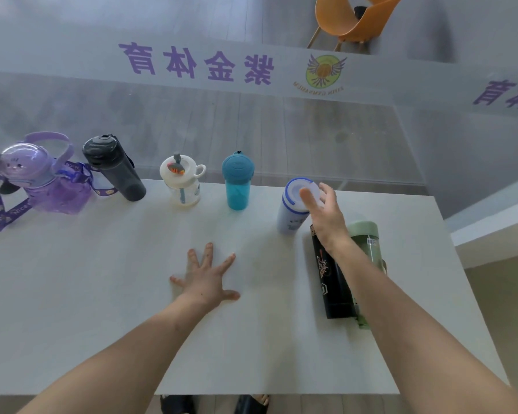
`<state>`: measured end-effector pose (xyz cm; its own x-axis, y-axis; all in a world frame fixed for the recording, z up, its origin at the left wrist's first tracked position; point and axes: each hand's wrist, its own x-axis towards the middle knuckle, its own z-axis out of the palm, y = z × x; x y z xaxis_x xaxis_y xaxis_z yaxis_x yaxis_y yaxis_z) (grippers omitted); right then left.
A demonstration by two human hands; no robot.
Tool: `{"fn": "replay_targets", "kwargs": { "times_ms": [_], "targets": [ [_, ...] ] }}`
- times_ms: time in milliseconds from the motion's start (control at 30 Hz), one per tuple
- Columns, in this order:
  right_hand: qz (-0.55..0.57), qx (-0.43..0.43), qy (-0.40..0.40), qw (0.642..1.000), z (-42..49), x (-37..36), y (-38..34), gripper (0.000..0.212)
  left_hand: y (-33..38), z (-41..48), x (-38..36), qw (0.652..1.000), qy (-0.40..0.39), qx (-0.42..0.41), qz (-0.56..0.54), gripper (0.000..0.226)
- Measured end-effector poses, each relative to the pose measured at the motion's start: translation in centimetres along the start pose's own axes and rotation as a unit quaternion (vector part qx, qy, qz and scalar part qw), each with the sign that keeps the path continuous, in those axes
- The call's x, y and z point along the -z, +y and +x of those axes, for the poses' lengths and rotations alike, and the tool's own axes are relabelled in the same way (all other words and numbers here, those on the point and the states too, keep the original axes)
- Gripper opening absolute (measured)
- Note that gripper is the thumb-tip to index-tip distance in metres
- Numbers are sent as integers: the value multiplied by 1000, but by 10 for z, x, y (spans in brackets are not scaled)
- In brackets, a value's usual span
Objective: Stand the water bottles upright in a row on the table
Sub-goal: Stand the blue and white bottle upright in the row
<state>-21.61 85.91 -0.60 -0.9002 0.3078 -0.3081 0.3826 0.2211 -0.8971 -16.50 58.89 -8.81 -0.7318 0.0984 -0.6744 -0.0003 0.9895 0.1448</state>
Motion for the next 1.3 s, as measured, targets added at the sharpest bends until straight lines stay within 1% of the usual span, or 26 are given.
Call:
{"fn": "replay_targets", "kwargs": {
  "times_ms": [33,67,100,133,200,267,333,567,767,900,1300],
  "targets": [
    [-14,20,9,1000,-5,-1,5,104,2,1,1,1000,8,3,0,106],
    [-34,41,12,999,-8,-2,11,115,3,3,2,1000,11,5,4,109],
    [-53,63,11,997,-11,-4,17,119,6,5,4,1000,9,7,9,113],
    [-64,84,11,994,-11,-7,22,117,8,7,6,1000,3,6,13,117],
    [-53,113,20,992,-8,-13,26,102,11,11,10,1000,-12,5,13,120],
    [-24,120,37,992,-4,-18,27,86,13,13,13,1000,-25,5,7,120],
    [-5,120,49,992,2,-20,25,78,13,12,14,1000,-29,6,3,119],
    [-29,123,65,990,35,-32,27,82,13,14,13,999,-34,7,0,120],
    [-34,125,61,990,52,-36,21,85,12,16,12,999,-35,8,-2,121],
    [-45,122,63,989,56,-36,20,88,12,17,12,999,-36,4,-6,122],
    [-61,137,70,986,56,-28,23,87,11,20,9,999,-36,8,-7,122]
  ]
}}
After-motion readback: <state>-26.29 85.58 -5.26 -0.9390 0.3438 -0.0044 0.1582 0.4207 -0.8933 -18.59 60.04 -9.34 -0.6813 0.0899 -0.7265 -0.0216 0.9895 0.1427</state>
